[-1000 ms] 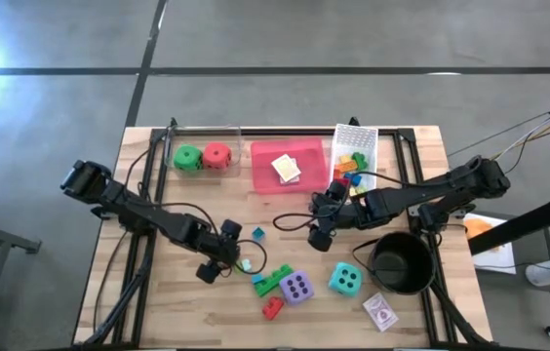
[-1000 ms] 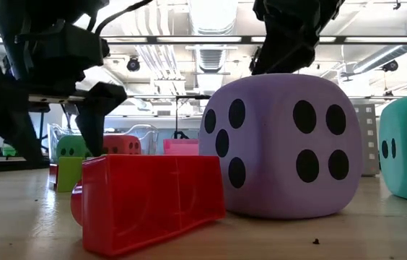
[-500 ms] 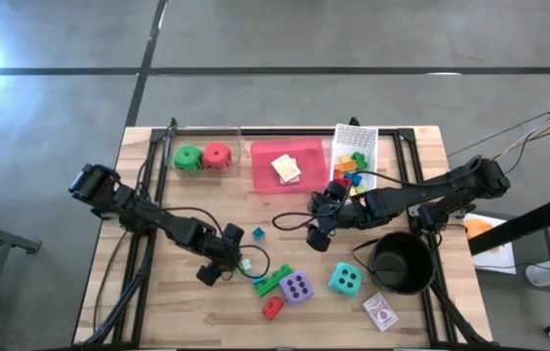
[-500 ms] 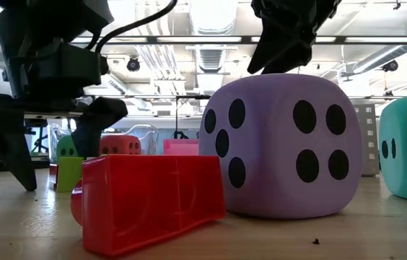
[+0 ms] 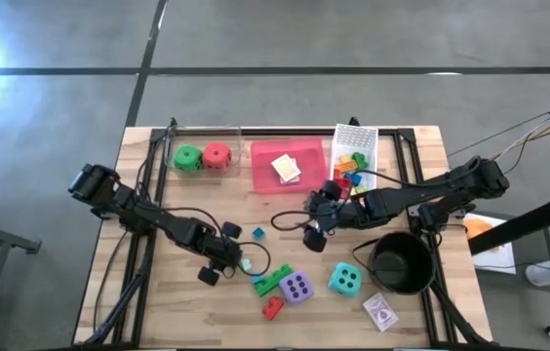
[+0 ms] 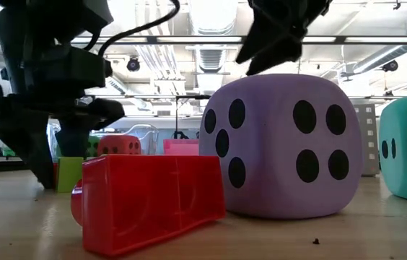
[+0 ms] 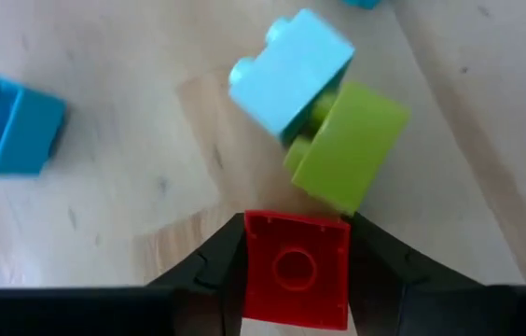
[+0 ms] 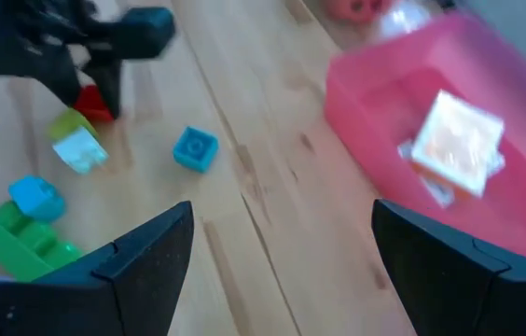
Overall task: Pick & Place Toys
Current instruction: Put the small red game piece into the white bin
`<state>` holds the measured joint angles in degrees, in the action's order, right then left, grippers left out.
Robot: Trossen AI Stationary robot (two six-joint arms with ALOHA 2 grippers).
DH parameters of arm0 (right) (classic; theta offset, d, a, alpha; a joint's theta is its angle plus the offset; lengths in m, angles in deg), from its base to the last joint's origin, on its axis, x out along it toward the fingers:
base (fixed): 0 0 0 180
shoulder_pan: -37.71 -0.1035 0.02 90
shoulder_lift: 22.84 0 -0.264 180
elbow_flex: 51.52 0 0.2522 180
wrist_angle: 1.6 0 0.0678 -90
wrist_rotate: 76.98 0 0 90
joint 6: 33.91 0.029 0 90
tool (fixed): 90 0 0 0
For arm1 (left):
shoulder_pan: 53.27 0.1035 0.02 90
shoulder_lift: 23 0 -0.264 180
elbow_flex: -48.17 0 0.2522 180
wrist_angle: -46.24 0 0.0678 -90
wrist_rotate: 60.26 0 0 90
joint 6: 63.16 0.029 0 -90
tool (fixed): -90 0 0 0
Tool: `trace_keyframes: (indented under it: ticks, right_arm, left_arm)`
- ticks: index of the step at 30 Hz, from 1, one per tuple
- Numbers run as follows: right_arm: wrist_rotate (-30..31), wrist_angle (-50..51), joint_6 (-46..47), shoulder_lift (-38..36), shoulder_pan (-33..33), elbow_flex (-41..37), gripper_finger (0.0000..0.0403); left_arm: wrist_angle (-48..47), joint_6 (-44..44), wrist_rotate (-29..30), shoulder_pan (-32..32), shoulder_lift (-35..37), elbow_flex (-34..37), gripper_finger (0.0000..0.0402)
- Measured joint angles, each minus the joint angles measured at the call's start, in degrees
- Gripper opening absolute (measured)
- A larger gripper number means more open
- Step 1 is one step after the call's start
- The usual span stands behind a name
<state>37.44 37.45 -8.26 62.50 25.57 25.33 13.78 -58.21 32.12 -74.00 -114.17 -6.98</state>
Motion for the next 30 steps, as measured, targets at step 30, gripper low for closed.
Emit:
trace_keyframes:
  ticks: [30]
  right_arm:
    - [7.3,-46.4,-63.6,0.0,-11.7,-1.3,0.0322]
  left_arm:
    - [38.3,-24.3,2.5,0.9,29.5,-2.6,0.0132]
